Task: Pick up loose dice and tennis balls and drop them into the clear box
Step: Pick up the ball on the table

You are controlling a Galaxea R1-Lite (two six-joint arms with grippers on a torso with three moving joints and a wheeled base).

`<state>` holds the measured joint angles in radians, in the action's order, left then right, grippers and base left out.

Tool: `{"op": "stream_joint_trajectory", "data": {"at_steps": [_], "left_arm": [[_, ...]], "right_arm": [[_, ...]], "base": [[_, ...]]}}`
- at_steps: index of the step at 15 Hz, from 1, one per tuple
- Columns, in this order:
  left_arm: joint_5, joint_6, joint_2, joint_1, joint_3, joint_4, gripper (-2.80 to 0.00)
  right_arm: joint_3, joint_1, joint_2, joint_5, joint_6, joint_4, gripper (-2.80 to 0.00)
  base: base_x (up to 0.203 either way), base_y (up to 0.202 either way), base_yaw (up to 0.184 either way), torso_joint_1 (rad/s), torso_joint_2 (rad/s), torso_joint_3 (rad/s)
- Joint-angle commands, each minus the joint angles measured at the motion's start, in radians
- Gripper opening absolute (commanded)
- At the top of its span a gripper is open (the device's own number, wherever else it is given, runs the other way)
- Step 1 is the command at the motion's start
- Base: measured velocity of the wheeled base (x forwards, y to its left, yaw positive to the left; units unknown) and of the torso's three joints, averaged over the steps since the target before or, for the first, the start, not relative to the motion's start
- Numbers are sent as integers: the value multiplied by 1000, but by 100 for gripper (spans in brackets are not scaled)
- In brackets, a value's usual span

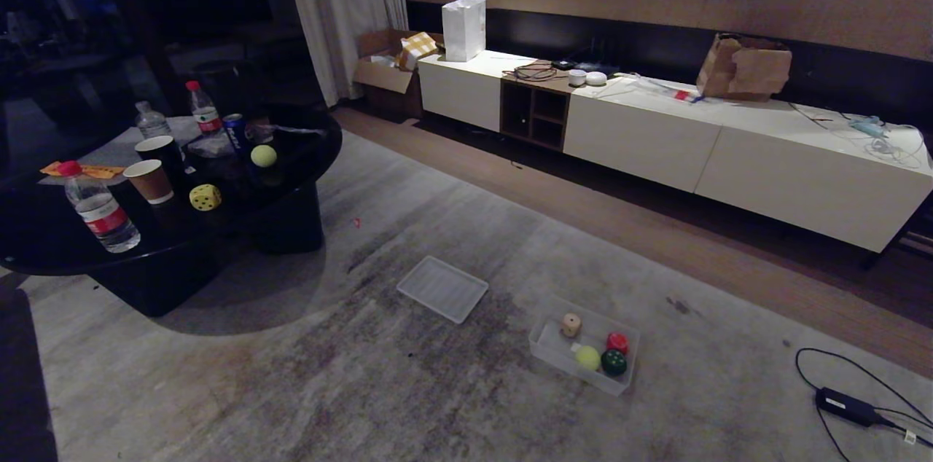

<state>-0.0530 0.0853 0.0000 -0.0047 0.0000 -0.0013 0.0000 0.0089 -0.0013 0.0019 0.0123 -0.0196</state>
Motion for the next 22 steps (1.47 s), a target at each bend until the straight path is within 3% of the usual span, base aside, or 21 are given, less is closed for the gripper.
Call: {"op": "stream_joint_trajectory", "data": {"at_steps": [1, 7, 22], "left_arm": [[-5, 11, 2, 0, 2, -2, -280], [-5, 7, 2, 0, 2, 0, -280], [-8, 14, 2, 0, 2, 0, -280]], "right_arm": [[8, 0, 1, 0, 0, 0, -280], [8, 0, 1, -2, 1, 0, -280], [6, 0, 1, 0, 1, 0, -280]], "base": [[0, 0, 0, 1, -1, 50], [0, 0, 13, 0, 2, 16], [-1, -6, 163, 4, 1, 2]]}}
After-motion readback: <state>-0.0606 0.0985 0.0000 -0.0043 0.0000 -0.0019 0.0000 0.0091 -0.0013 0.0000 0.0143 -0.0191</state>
